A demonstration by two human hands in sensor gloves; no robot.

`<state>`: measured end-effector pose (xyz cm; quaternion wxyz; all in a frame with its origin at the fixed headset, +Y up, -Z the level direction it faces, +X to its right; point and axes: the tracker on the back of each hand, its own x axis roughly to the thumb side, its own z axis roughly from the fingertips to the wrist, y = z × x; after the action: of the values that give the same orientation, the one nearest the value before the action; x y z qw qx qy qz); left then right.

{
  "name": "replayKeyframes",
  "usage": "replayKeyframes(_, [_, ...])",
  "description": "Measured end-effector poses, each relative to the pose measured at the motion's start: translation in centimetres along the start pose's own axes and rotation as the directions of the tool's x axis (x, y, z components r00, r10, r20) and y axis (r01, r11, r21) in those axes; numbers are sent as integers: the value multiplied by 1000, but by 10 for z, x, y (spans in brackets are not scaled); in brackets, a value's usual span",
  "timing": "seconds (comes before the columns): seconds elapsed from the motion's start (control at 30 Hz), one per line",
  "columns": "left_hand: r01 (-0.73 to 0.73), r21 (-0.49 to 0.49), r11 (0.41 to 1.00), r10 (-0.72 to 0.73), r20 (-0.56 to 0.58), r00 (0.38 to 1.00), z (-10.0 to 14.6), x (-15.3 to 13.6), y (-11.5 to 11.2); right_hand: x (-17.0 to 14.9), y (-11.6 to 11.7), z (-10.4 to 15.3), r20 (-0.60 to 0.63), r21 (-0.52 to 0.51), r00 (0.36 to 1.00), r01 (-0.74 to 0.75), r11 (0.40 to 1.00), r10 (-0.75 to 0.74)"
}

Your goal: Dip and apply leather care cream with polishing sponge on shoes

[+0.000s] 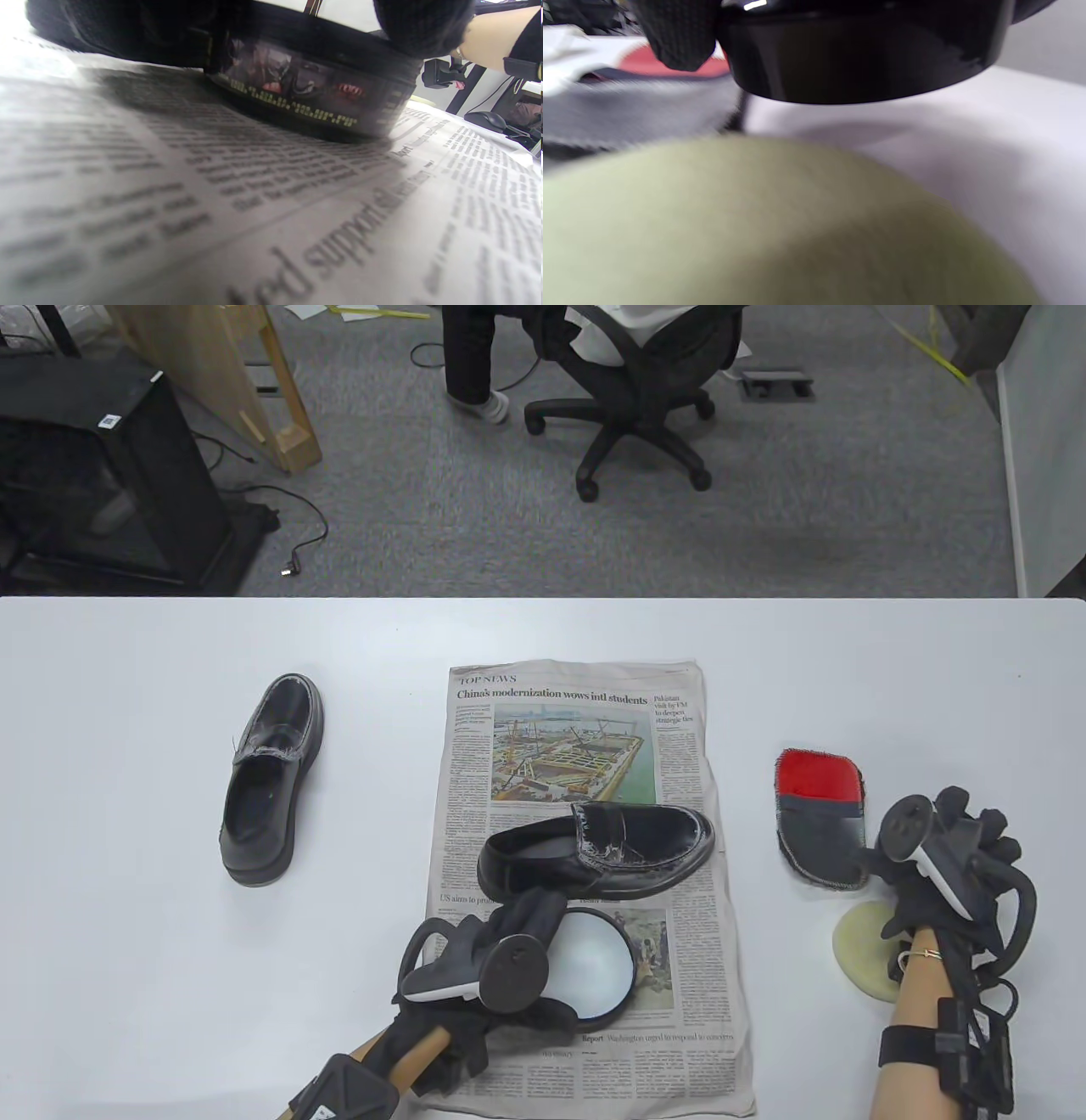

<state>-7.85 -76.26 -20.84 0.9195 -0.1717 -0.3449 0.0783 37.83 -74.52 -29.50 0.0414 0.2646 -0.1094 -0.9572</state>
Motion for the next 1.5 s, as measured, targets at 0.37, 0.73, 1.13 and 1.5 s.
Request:
replayKeyframes(0.37, [34, -15, 999, -35, -19, 999, -5, 0, 5, -10, -2, 22, 87, -5, 995, 53, 999, -52])
replayKeyframes(0.73, [21, 5, 1000, -21, -35, 999, -4, -1, 3, 39, 8, 93, 196, 116, 969, -177, 977, 152])
replayKeyframes(1.13, [-14, -4, 1000, 14, -37, 999, -4, -5, 2, 37, 20, 90, 151, 19, 952, -271, 962, 265])
replayKeyframes(1.5, [-47, -47, 998, 46, -25, 999, -6, -11, 3, 118, -40, 220, 789, -375, 600, 298, 878, 133])
